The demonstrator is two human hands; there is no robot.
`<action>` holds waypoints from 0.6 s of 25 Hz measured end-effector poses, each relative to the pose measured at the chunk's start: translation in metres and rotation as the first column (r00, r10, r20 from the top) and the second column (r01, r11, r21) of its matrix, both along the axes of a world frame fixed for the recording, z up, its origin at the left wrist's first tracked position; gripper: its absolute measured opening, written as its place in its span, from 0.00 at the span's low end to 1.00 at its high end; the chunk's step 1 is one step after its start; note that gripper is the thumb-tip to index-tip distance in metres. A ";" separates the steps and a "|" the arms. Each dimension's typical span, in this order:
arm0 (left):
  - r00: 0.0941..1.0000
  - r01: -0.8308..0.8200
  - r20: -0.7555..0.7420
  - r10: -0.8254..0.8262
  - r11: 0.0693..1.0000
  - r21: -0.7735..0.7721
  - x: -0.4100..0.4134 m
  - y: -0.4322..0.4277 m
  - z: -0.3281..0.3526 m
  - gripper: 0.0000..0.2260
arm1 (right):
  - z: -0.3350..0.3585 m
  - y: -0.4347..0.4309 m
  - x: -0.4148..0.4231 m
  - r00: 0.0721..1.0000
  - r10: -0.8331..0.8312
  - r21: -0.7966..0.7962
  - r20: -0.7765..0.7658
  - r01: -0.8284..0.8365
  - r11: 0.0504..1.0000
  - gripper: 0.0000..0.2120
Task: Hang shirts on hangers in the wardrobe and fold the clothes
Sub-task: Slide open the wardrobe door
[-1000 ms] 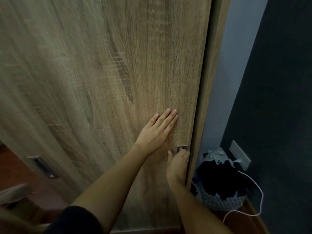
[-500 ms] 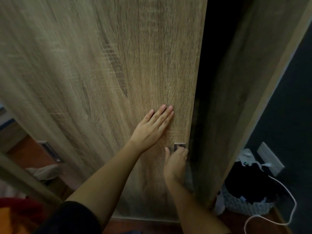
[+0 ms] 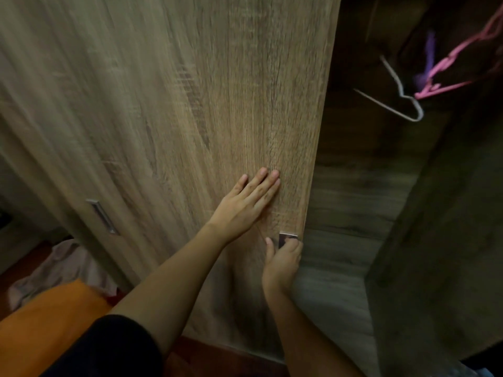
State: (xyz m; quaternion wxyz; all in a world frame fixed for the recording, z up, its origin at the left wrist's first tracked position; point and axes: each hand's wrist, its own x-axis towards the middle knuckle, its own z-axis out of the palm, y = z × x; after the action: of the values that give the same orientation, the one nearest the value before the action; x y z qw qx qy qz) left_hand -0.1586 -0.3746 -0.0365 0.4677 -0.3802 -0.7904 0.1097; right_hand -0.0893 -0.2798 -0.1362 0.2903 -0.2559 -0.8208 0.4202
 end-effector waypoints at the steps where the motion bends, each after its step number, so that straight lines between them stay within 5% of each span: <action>1: 1.000 -0.006 0.015 0.006 1.000 0.001 -0.005 -0.018 0.000 0.40 | 0.000 -0.016 -0.005 1.000 0.014 0.006 0.004 -0.014 1.000 0.18; 6: 0.998 -0.058 0.039 0.058 0.998 -0.003 -0.028 -0.089 -0.003 0.40 | -0.002 -0.083 -0.027 0.998 0.051 0.044 -0.043 -0.049 0.998 0.15; 15: 0.999 -0.011 0.032 0.010 0.999 0.034 -0.045 -0.140 0.000 0.23 | -0.015 -0.129 -0.050 0.993 0.055 0.159 -0.109 -0.037 0.987 0.11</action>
State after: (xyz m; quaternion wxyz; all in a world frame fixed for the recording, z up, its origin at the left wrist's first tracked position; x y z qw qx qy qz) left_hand -0.2040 -0.5146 -0.0366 0.4608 -0.3699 -0.8014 0.0927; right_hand -0.1388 -0.4089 -0.1513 0.3457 -0.1891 -0.8391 0.3749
